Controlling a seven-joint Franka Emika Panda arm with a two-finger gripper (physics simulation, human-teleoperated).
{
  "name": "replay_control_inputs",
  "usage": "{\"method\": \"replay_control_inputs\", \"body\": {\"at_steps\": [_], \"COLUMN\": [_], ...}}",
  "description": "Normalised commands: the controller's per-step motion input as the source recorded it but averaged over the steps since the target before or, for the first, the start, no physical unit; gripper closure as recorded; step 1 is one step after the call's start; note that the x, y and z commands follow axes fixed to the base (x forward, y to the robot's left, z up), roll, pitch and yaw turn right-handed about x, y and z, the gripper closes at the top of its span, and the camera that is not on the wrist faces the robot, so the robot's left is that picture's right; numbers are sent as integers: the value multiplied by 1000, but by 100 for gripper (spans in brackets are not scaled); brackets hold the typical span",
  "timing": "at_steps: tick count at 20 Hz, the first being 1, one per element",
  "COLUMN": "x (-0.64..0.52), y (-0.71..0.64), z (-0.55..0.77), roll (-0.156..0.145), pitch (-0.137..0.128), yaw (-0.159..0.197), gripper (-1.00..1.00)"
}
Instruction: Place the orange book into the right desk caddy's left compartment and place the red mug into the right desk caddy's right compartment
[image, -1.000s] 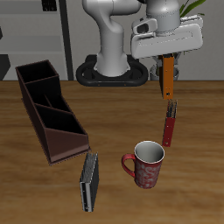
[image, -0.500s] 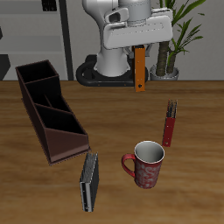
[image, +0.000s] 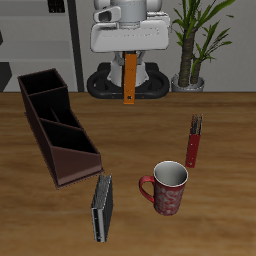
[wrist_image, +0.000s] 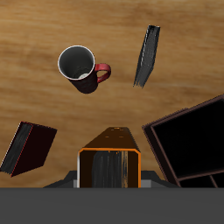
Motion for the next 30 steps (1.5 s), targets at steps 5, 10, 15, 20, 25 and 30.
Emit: {"method": "replay_control_inputs", "body": {"at_steps": [5, 10, 15, 20, 25, 30], "x": [-27, -39, 76, 196, 159, 205], "y": [-449, -577, -398, -372, -134, -217], "z": [-120, 57, 167, 219, -1, -54], "roll": [-16, -22, 1, -13, 50, -14], "pitch": [43, 16, 9, 1, 23, 16], "yaw": [-26, -27, -48, -57, 6, -14], "gripper": [100, 100, 100, 100, 100, 100]}}
